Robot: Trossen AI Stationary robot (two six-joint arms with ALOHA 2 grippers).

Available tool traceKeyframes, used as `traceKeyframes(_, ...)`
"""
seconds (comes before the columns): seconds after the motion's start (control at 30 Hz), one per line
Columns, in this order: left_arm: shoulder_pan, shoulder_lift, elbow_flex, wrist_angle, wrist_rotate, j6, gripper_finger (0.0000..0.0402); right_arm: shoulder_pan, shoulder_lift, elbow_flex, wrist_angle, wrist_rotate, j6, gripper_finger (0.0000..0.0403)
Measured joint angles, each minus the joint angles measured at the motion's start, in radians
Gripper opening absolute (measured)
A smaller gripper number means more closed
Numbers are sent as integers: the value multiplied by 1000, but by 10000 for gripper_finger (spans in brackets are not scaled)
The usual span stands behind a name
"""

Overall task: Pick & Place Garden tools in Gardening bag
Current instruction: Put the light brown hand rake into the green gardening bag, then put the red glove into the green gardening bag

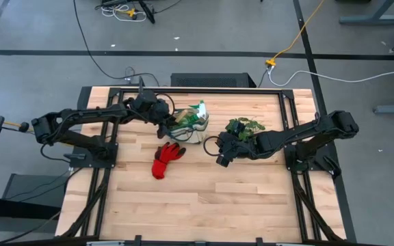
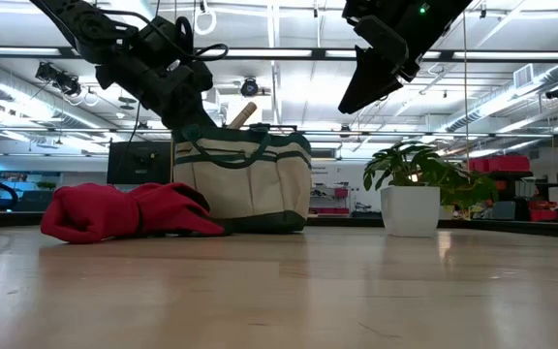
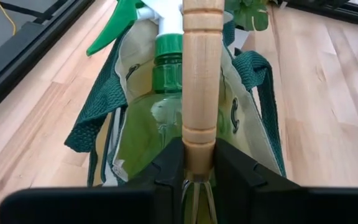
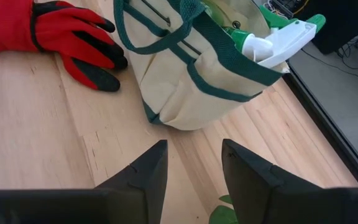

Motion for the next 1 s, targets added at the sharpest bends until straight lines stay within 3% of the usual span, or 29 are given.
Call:
traceKeyframes(0.17,0,0,0,1,30,-7,101,0,0,0,0,0,0,155)
traceKeyframes(0.87,-5,0,0,149,94,-161,96,0,0,0,0,0,0,155)
traceKeyframes(1.0,-10,0,0,88,78,-177,96,0,0,0,1,0,0,155)
